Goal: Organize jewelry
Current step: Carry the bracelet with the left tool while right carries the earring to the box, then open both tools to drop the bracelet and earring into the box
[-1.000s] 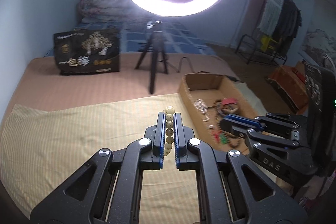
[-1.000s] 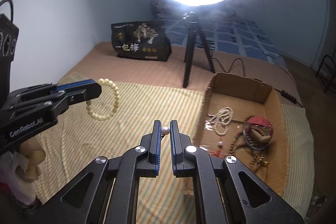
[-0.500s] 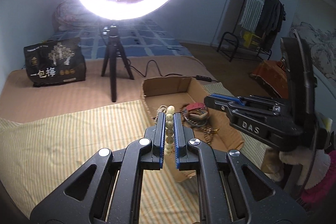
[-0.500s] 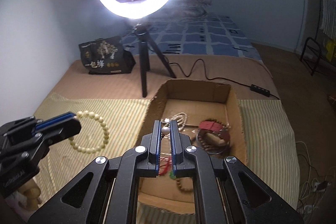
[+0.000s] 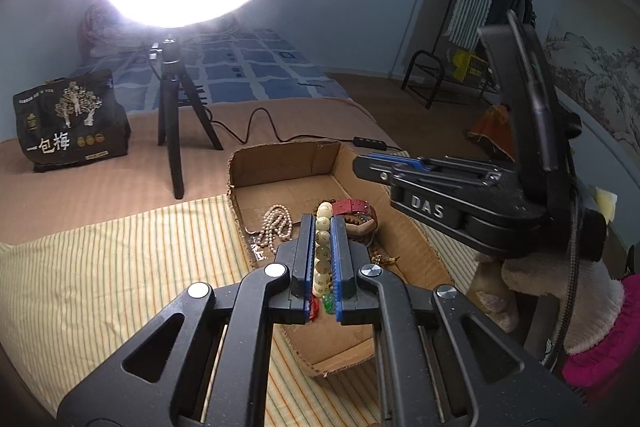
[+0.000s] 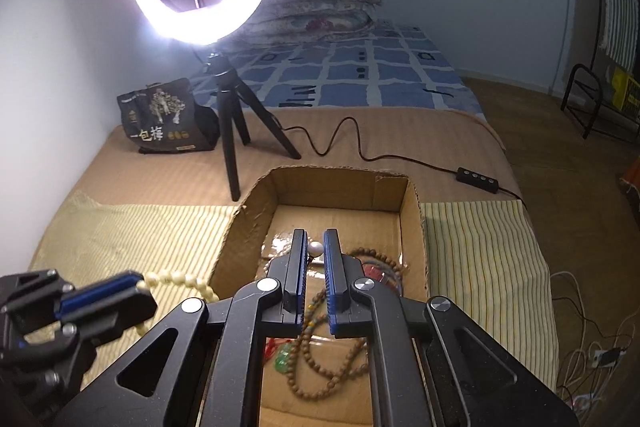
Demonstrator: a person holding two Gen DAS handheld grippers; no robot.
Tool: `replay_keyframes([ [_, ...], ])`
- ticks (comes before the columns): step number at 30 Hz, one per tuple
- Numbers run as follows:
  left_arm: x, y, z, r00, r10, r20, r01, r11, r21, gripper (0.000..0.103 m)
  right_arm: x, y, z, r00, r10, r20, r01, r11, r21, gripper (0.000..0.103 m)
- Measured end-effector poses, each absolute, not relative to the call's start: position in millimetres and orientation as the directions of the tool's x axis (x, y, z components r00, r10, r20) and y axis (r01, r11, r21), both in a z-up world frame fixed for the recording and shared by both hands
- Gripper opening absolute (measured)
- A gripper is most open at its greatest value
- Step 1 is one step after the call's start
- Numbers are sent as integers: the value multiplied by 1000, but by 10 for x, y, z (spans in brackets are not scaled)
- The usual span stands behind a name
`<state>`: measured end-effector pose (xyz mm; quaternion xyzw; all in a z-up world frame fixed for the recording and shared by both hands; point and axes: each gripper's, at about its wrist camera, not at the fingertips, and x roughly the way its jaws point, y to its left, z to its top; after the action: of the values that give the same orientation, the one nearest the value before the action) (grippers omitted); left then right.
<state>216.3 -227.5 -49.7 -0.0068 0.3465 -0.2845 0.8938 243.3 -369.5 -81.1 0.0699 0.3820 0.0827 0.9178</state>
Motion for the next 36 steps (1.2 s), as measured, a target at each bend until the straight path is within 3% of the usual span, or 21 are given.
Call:
replay_keyframes([
  [23,2316,-2410,-632,576,-494,-651,500,843,-197,5,2731,-3807,-998,671,188,-717,-60,978,200,7],
  [24,2317,-2414,-631,578,-491,-651,499,845,-194,5,2736,-3808,-998,670,182,-720,-55,979,197,8],
  [26,2306,-2414,-621,584,-486,-650,498,847,-186,5,2734,-3818,-1000,669,179,-721,-48,979,199,26],
  [27,2303,-2412,-622,585,-486,-649,498,847,-185,5,2729,-3825,-1000,670,181,-720,-46,978,203,29],
  [36,2260,-2395,-604,593,-472,-653,498,852,-163,6,2692,-3855,-974,673,174,-719,-33,978,205,31],
])
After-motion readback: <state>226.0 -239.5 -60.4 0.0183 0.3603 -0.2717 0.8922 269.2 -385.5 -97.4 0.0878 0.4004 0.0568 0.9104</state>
